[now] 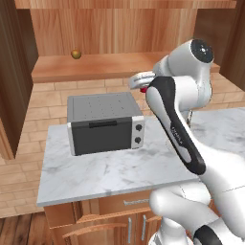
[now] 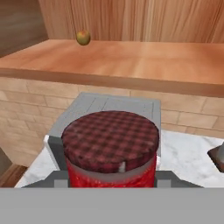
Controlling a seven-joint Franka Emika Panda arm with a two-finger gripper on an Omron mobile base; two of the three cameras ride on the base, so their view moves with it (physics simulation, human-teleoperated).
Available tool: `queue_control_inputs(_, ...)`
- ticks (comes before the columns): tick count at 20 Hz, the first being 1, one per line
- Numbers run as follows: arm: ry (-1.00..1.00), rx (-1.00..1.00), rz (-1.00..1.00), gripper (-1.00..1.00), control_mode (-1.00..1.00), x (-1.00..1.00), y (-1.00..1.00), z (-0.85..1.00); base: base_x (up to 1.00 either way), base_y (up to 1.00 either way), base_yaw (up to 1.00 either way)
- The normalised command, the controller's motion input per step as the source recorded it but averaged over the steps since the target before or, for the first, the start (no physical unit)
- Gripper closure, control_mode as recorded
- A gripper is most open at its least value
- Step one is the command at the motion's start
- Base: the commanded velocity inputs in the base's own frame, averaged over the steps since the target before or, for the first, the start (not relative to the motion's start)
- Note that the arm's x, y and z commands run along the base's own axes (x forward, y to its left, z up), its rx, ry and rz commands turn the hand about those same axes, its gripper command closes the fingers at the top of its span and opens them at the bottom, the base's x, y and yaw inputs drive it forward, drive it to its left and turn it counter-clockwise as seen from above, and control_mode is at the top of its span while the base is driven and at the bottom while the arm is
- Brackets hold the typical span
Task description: Pick the avocado and bread from the counter and place them on the plate. Then pick the jam from the cabinet and place it next to the plate. Lastly close the cabinet door.
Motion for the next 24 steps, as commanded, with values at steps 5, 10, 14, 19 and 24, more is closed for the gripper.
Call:
queue_control_inputs(5,-0.01,0.0,0.0,1.0,-1.0,-0.77,-0.35,0.0,0.0,0.0,0.0)
queue_control_inputs(10,-0.01,0.0,0.0,1.0,-1.0,-0.72,-0.29,0.0,0.0,0.0,0.0)
queue_control_inputs(14,-0.03,0.0,0.0,1.0,-1.0,-0.68,-0.21,0.0,0.0,0.0,0.0)
queue_control_inputs(19,-0.03,0.0,0.0,1.0,-1.0,-0.66,-0.2,0.0,0.0,0.0,0.0)
queue_control_inputs(24,-0.05,0.0,0.0,1.0,-1.0,-0.68,-0.22,0.0,0.0,0.0,0.0)
